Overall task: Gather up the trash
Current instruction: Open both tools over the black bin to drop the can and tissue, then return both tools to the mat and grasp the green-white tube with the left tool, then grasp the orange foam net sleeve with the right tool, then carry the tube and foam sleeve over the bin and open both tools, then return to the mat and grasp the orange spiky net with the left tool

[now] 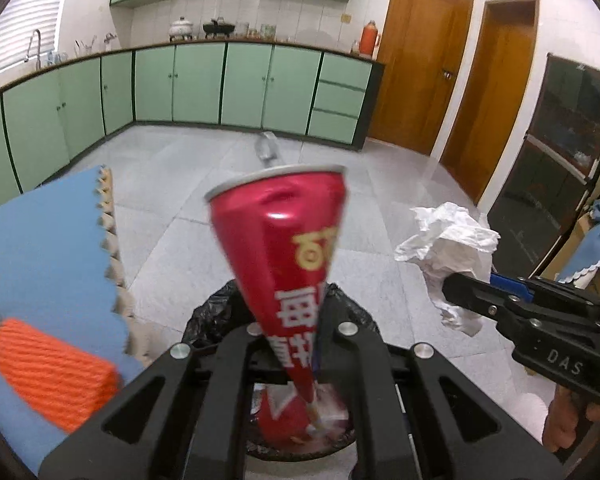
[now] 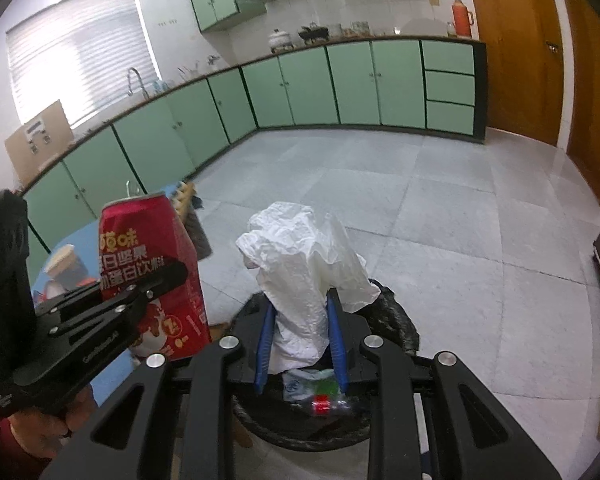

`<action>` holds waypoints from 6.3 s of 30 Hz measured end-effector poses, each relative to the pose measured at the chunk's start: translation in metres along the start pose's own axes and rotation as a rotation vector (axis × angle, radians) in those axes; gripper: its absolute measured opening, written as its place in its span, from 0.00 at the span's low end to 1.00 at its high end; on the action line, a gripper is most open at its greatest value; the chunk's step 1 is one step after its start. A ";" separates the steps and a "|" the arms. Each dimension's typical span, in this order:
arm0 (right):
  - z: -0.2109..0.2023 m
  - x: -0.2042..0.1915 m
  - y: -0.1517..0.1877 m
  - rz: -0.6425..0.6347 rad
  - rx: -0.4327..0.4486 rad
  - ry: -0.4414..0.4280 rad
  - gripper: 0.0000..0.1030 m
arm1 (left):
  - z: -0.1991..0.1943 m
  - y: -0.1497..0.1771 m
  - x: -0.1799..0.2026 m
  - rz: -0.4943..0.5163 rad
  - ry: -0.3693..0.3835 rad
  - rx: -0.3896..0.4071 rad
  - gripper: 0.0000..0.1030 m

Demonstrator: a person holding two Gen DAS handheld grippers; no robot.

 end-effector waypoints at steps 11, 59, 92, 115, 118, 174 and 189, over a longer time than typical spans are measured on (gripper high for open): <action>0.063 0.021 0.014 0.006 -0.092 0.045 0.42 | 0.059 0.003 -0.012 -0.065 0.044 -0.134 0.49; -0.002 -0.196 0.048 -0.230 0.063 -0.234 0.72 | -0.201 0.110 -0.158 -0.263 -0.536 0.113 0.78; 0.049 -0.230 0.053 -0.302 -0.027 -0.252 0.72 | -0.195 0.128 -0.197 -0.463 -0.552 0.104 0.44; 0.033 -0.243 0.066 -0.340 -0.073 -0.332 0.11 | -0.206 0.126 -0.191 -0.445 -0.528 0.106 0.43; 0.021 -0.236 0.059 -0.310 -0.059 -0.336 0.11 | -0.212 0.121 -0.180 -0.416 -0.511 0.118 0.43; 0.047 0.035 0.019 0.062 -0.028 0.157 0.45 | 0.008 0.009 -0.027 -0.135 -0.109 0.031 0.58; -0.017 -0.046 -0.005 0.010 0.127 0.063 0.93 | -0.125 0.019 -0.087 -0.122 -0.283 0.174 0.79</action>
Point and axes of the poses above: each gripper's, at about its wrist camera, not at the fingertips, and z roughly the way its jaws point, x to its right, y to its underside, the point moved 7 cm from there along z, roughly the way its jaws point, and after that the axes turned 6 degrees about y, right-handed, at the moved point
